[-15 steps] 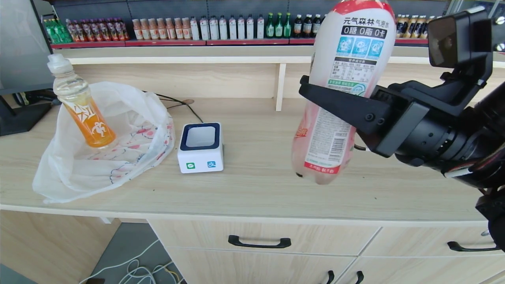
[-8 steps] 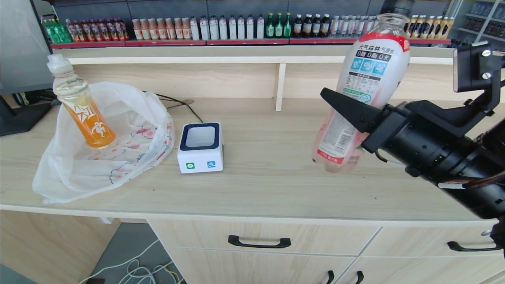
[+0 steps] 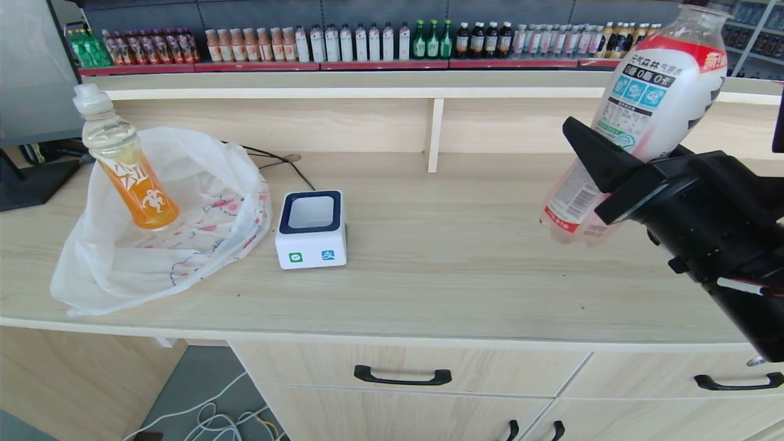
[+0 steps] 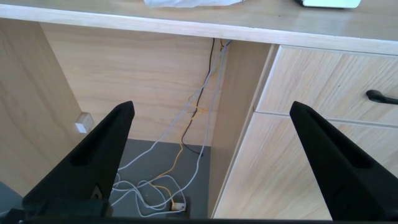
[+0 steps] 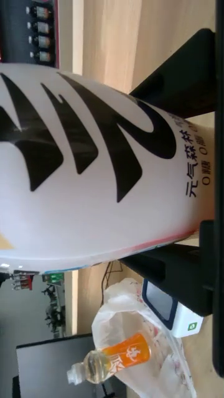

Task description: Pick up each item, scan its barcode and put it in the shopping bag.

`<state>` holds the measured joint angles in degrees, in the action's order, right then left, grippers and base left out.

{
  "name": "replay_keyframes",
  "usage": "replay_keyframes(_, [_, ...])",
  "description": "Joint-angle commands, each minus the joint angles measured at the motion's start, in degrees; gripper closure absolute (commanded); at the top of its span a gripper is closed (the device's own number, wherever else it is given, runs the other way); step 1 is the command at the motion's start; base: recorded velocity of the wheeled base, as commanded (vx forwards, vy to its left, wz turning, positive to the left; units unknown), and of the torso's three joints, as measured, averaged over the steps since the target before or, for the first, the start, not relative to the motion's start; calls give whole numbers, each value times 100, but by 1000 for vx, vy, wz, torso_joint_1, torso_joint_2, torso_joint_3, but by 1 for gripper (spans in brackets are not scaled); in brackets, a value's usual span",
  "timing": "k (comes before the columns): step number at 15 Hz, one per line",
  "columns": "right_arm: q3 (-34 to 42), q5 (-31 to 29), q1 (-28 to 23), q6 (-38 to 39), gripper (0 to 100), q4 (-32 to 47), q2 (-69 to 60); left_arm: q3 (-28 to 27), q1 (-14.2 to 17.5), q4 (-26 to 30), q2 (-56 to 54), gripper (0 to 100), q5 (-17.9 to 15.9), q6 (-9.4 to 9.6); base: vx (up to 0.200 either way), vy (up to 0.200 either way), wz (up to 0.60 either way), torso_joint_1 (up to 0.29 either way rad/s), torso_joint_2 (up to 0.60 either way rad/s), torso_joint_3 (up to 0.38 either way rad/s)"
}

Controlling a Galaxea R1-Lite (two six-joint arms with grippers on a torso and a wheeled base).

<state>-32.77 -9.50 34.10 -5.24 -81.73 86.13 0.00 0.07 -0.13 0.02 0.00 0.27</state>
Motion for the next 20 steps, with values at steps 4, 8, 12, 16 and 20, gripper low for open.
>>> replay_keyframes(4, [253,-149,-17,-109,100,-72,18,0,1,-4,-2,0,0,0,0,0,0,0,0,0])
replay_keyframes(8, [315,-114,-8,-12,100,-186,168,0,1,5,-2,0,0,43,0,0,0,0,0,0])
replay_keyframes(12, [166,-70,-8,23,100,-230,352,0,-7,5,-2,0,0,43,-150,0,0,5,1,2])
replay_keyframes(16, [-45,-70,0,23,100,-247,528,0,1,5,-2,0,0,43,0,0,0,0,0,0])
replay_keyframes(20, [-344,-140,-167,14,100,-265,607,0,1,-4,-2,0,0,26,0,100,0,3,1,1])
